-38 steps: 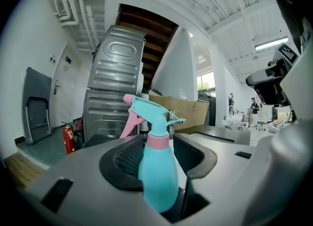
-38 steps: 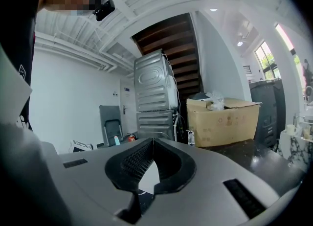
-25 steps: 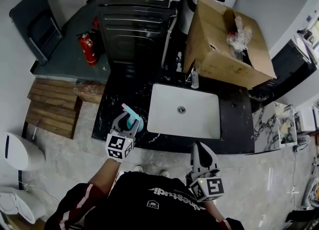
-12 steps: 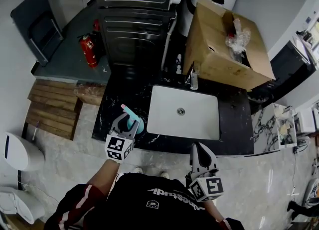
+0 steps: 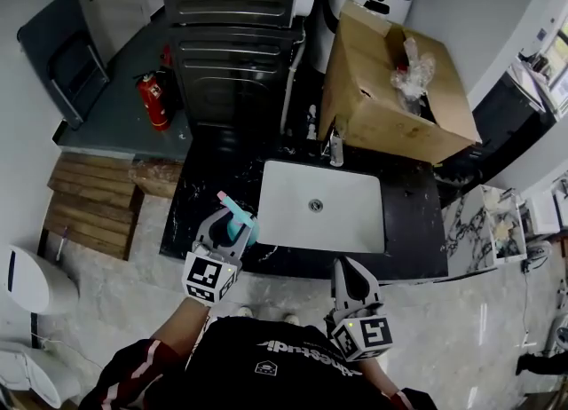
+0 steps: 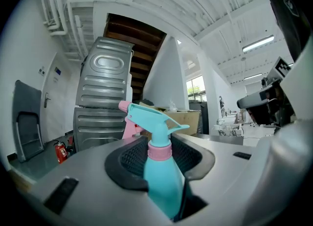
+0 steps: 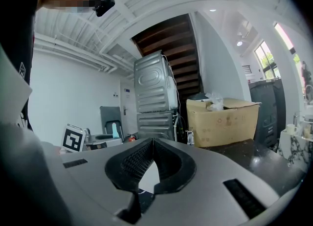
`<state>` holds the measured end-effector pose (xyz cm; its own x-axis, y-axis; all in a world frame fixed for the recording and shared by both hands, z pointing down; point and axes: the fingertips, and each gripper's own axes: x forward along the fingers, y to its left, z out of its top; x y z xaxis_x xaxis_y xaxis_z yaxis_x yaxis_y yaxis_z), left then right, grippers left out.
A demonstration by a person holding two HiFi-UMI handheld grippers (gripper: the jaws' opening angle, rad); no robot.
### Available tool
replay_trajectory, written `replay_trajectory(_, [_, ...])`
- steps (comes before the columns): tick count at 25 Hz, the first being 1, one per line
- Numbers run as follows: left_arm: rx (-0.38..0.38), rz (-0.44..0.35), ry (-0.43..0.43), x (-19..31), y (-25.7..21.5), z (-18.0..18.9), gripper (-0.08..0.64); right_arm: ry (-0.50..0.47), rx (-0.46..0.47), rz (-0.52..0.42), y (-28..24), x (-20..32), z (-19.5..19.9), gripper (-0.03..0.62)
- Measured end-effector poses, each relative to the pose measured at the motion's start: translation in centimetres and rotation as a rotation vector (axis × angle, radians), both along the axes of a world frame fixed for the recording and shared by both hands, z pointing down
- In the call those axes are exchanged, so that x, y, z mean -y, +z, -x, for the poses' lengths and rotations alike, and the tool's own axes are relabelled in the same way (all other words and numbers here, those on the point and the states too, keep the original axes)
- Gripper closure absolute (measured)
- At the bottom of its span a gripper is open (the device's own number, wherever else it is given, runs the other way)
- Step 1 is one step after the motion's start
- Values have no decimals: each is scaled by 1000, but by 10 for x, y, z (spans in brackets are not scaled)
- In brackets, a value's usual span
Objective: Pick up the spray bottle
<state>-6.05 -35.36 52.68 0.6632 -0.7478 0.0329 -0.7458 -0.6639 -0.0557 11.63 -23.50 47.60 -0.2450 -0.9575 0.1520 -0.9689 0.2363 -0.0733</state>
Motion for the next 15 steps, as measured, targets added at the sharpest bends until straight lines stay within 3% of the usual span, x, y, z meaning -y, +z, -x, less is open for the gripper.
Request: replay_trajectory(15, [-56,-1,126,-74,-62,-65,405,-19,-2,-11,-5,-5,-11,554])
